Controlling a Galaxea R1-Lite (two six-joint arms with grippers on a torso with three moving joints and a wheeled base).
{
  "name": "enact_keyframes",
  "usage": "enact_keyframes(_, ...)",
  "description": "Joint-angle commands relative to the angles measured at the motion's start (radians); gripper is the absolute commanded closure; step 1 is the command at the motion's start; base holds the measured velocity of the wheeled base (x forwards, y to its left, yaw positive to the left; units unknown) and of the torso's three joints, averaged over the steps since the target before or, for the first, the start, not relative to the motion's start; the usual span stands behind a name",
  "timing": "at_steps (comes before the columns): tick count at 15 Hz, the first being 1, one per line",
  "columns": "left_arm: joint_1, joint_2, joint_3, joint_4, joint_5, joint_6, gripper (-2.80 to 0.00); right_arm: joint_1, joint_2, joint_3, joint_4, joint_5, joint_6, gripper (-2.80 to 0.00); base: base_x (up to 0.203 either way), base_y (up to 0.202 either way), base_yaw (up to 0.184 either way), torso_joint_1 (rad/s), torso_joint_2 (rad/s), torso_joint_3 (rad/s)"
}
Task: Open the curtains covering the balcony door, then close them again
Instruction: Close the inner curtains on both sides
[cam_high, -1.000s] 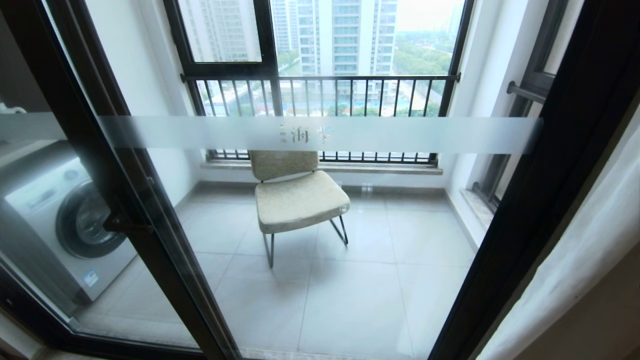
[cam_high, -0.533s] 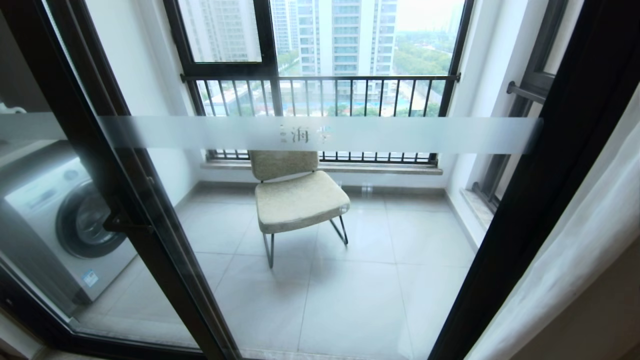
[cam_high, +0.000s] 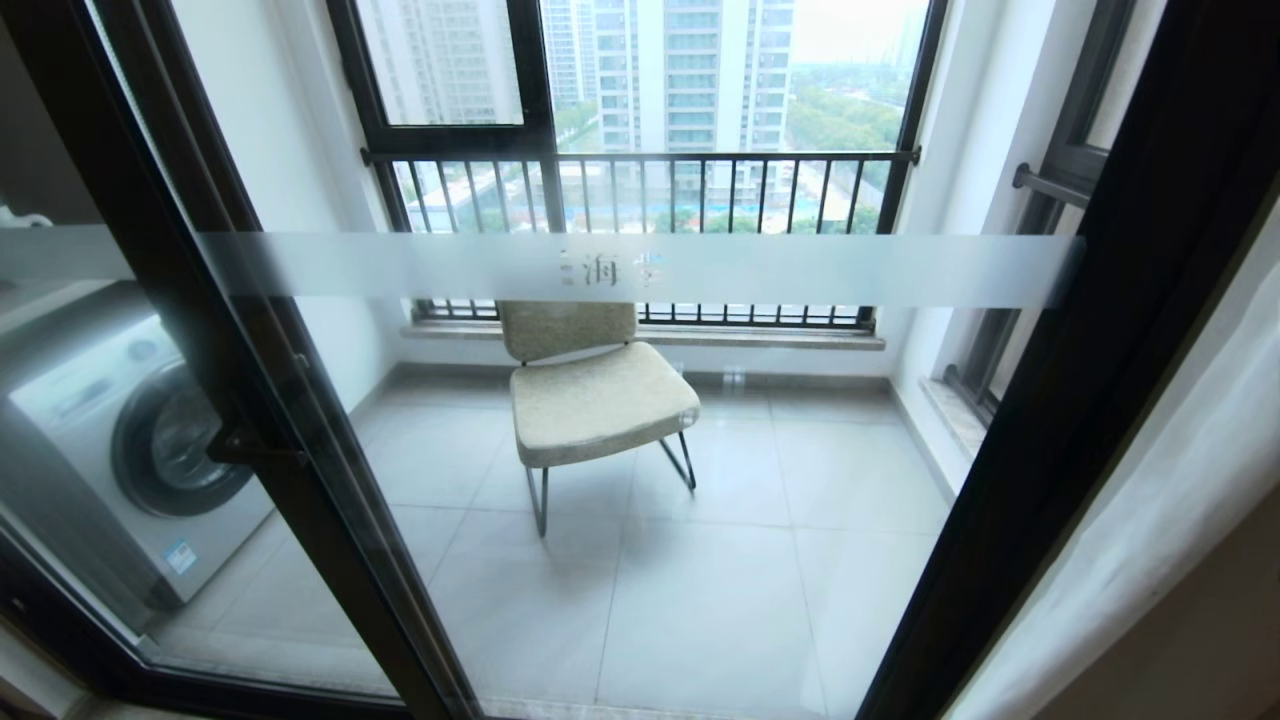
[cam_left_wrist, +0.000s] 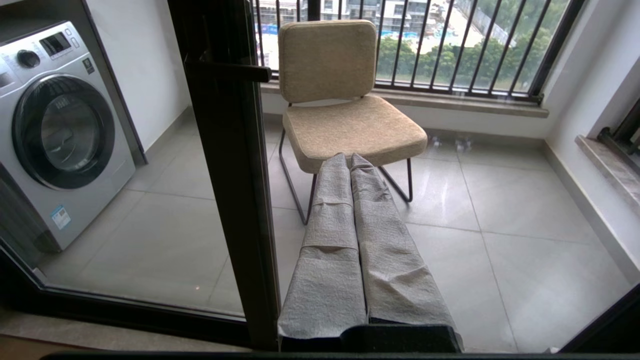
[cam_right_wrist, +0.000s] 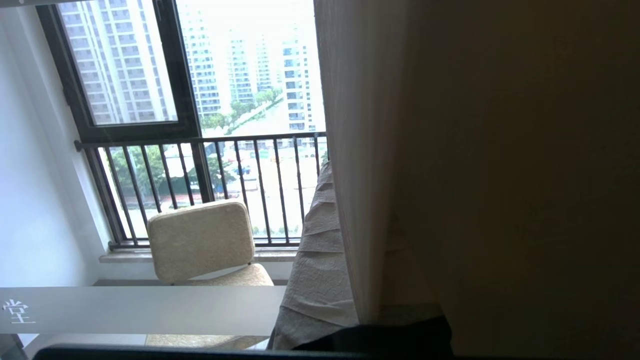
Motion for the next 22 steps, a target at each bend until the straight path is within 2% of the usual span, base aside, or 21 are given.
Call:
enact_keyframes(1,0.0,0.0,0.0,-0.001,0.0,-0.001,0.0,-0.001,0.006,-0.002,-0.002,0.0,0.0,0.0,0.0,0.0,0.0,0.0,0.0,0.0)
enact_keyframes(11,0.0,0.0,0.0,0.0,0.0,-0.001,0.0,-0.007,0.015,0.005,-0.023,0.0,0.0,0.0,0.0,0.006,0.0,0.0,0.0,0.001)
enact_keyframes(22,0.0,0.0,0.0,-0.001,0.0,-0.001,0.0,-0.007,0.007,0.001,-0.024,0.0,-0.002,0.0,0.0,0.187,0.0,0.002,0.0,0.002)
